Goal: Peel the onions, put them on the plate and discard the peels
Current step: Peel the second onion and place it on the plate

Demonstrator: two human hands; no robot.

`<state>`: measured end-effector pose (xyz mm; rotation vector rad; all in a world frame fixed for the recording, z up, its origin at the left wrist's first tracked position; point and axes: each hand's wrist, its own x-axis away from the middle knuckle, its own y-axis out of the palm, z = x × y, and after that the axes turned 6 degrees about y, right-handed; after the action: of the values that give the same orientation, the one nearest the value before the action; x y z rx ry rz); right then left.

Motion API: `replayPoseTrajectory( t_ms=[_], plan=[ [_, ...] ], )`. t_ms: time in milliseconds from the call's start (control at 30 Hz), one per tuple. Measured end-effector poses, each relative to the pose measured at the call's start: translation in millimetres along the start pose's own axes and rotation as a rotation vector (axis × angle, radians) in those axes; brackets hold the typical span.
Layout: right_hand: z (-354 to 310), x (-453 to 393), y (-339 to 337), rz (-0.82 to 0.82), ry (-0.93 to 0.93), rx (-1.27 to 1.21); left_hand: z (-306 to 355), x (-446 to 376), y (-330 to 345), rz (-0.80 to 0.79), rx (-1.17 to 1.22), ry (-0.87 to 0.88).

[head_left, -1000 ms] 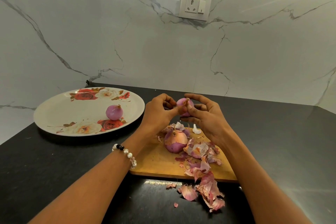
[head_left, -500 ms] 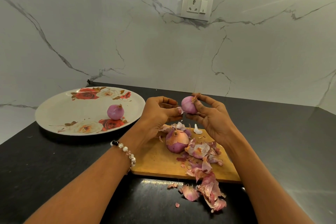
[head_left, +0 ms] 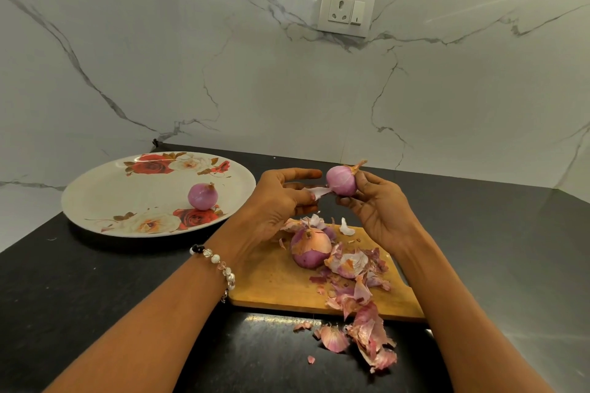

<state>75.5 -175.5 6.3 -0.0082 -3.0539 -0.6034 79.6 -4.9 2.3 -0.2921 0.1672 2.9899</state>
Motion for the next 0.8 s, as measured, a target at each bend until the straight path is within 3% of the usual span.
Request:
replayPoseTrajectory(
  t_ms=[333, 533, 800],
  plan=[
    [-3.8, 2.6, -3.6, -0.006, 0.036, -0.072, 0.8, 0.0, -3.8, -0.025, -0.137, 0.032],
    [-2.3, 3.9, -0.4, -0.068, 0.058, -0.041, -2.5, -1.1, 0.4, 0.009, -0.445, 0.097],
    [-1.3, 3.3, 0.7, -0.087, 0.036, -0.05, -3.1, -1.7, 2.2, 0.136, -0.61, 0.546]
  ],
)
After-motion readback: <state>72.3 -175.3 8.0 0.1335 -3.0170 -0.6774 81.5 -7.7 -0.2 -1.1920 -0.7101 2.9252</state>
